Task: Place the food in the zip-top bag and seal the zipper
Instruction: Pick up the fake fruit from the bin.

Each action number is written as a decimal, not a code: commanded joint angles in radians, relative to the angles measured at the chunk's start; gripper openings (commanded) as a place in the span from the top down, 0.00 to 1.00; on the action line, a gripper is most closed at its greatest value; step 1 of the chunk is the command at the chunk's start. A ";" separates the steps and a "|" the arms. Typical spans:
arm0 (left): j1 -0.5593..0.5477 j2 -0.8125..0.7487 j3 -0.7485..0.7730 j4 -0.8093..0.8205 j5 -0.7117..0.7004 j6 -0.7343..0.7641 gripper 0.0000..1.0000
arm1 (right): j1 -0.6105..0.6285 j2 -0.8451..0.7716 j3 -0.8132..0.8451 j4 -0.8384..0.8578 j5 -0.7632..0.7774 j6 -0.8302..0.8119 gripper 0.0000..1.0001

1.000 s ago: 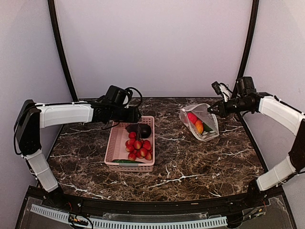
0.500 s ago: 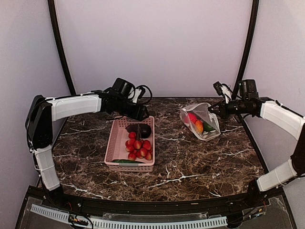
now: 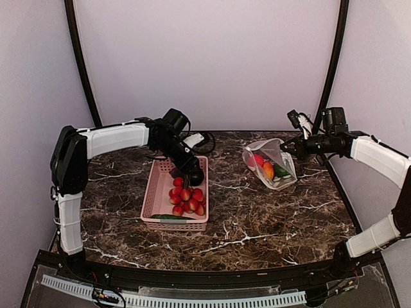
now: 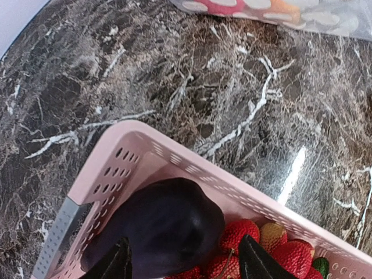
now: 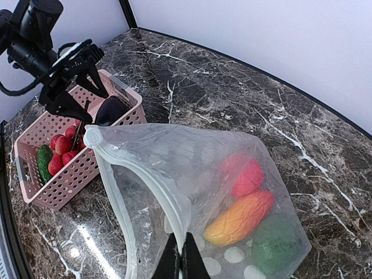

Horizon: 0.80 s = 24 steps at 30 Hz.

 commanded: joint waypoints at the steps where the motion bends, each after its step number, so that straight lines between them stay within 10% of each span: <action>1: -0.009 0.018 0.043 -0.062 0.005 0.101 0.38 | -0.006 -0.018 -0.013 0.025 -0.017 -0.009 1.00; 12: -0.083 0.139 0.175 -0.175 -0.266 0.192 0.33 | -0.006 -0.023 -0.018 0.023 -0.008 -0.014 1.00; 24: -0.085 -0.138 -0.076 0.063 -0.213 -0.228 0.33 | -0.006 -0.007 -0.017 0.019 -0.022 -0.020 1.00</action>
